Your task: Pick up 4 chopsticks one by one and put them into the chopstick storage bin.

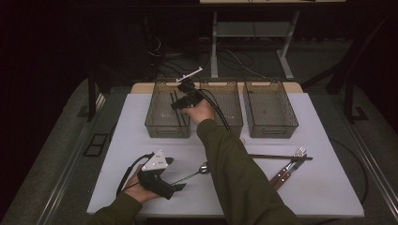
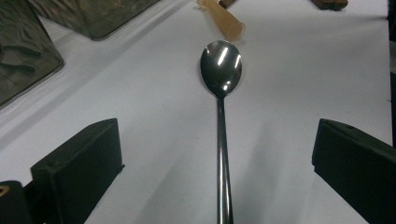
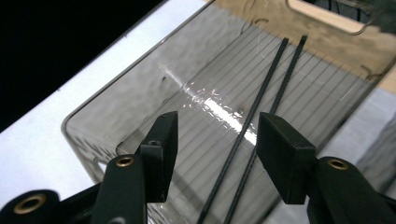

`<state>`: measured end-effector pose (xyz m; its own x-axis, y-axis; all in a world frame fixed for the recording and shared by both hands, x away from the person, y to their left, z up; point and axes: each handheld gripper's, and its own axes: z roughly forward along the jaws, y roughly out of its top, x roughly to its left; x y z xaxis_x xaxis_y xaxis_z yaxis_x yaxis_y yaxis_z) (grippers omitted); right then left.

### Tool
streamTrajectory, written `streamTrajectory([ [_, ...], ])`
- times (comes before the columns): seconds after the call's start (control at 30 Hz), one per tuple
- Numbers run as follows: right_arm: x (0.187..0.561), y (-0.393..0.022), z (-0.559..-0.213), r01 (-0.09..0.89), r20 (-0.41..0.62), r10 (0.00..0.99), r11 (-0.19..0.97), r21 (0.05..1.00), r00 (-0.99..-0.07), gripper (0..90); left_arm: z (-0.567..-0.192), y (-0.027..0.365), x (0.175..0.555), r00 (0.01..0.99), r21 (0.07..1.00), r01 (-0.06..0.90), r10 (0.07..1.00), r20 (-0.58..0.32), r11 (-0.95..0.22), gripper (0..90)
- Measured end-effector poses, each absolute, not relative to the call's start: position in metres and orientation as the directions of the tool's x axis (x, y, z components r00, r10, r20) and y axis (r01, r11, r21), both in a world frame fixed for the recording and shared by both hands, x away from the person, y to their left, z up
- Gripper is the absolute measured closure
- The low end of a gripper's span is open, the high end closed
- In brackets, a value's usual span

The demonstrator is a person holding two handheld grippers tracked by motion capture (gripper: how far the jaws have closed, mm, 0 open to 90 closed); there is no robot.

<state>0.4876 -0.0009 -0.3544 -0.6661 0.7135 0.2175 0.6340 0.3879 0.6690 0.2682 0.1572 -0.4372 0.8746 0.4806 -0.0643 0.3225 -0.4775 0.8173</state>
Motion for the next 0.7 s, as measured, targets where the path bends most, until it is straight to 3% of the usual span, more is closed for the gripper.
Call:
streamTrajectory([
  [0.3,0.471,-0.034,-0.342,0.58,0.203,0.683,0.382,0.72,-0.702,38.3,-0.438,0.158,0.269,0.874,0.815,0.324,0.482,-0.064,-0.479,0.6],
  [0.7,0.443,-0.077,-0.335,0.518,0.192,0.637,0.375,0.769,-0.747,32.1,-0.437,0.159,0.268,0.869,0.817,0.339,0.488,-0.083,-0.466,0.4],
])
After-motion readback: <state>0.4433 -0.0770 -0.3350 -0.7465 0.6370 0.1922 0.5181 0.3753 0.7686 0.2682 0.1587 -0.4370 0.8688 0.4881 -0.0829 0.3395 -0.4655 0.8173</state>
